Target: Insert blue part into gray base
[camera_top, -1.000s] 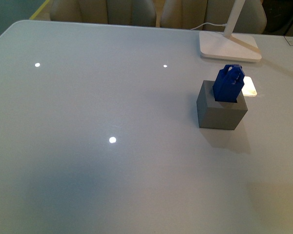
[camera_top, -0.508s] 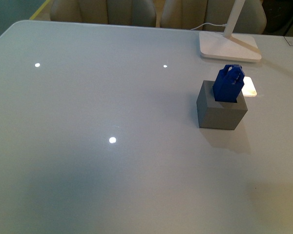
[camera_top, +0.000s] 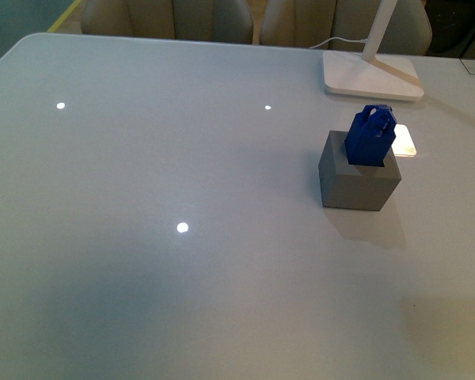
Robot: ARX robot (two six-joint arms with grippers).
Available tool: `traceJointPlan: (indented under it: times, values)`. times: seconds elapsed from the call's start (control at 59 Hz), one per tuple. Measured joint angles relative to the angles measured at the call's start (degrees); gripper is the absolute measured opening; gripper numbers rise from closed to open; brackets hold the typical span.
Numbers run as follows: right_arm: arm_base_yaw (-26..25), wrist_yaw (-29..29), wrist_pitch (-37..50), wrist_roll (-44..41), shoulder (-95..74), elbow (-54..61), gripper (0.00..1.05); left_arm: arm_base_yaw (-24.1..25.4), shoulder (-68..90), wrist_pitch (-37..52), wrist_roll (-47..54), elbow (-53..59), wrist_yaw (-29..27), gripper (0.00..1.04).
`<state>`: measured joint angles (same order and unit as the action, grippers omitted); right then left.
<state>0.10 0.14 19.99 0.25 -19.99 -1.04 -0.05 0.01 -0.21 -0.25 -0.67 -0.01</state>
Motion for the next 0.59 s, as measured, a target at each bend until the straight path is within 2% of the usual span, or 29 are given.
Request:
traceJointPlan:
  times: [0.542, 0.593]
  values:
    - [0.0, 0.0, -9.7, 0.0, 9.7, 0.0, 0.02, 0.0, 0.0, 0.0, 0.02, 0.0, 0.02, 0.97]
    - [0.0, -0.09, -16.02, 0.0, 14.4, -0.02, 0.02, 0.0, -0.02, 0.0, 0.0, 0.0, 0.02, 0.97]
